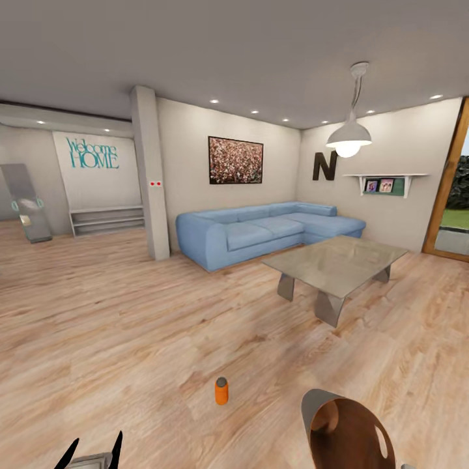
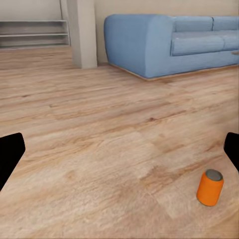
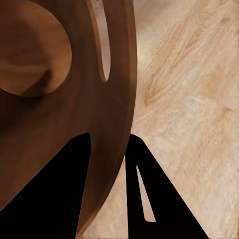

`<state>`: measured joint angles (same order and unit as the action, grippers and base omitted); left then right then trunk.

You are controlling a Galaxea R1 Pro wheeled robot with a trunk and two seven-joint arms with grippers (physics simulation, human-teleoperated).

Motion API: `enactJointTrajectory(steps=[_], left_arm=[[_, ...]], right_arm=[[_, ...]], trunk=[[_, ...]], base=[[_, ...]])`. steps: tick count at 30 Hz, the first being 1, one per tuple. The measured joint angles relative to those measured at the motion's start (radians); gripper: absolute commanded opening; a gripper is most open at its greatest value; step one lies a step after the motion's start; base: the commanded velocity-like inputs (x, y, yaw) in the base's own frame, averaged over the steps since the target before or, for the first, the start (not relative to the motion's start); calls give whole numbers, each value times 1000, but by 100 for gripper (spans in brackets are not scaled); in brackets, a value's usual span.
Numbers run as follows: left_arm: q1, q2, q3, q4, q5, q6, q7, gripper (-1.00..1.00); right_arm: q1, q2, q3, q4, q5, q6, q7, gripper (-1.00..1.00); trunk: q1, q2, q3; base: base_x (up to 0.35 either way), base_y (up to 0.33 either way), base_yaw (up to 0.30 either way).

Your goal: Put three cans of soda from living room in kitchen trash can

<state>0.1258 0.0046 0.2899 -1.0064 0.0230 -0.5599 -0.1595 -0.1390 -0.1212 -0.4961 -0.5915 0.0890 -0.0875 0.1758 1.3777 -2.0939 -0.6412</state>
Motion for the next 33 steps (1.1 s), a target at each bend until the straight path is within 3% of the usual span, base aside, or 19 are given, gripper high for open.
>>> enactJointTrajectory(steps=[7,17,23,24,27,28,29,31,33], left_arm=[[0,0,0,0,0,0,0,100],[0,0,0,5,-3,7,-2,100],[-1,-1,-2,1,-5,66,-3,100],[-2,-1,-3,0,-9,88,-3,100],[-15,-2,-3,2,-54,271,-2,100],[-33,-1,-3,5,-70,378,-1,100],[-48,-1,-3,6,-77,436,-1,100],[-114,1,-4,26,-91,644,0,100],[-145,2,-4,41,-95,721,0,100]], right_arm=[[0,-1,0,0,0,0,0,-100],[-1,-3,2,13,-1,3,1,-100],[-6,-8,11,17,-1,12,2,-100],[-8,-8,19,17,-1,14,2,-100],[-13,-7,76,21,-1,35,-3,-100],[-15,-8,83,18,-2,85,-7,-100],[-15,-9,90,25,4,126,-9,-100],[-27,-12,103,18,8,330,-4,-100],[-36,-13,107,55,8,420,-3,-100]], trunk=[[0,0,0],[0,0,0],[0,0,0],[0,0,0],[0,0,0],[0,0,0],[0,0,0],[0,0,0],[0,0,0]], base=[[229,0,-2],[32,0,0],[187,0,0],[274,0,0],[298,0,0],[309,0,0],[313,0,0],[316,0,0],[314,0,0]])
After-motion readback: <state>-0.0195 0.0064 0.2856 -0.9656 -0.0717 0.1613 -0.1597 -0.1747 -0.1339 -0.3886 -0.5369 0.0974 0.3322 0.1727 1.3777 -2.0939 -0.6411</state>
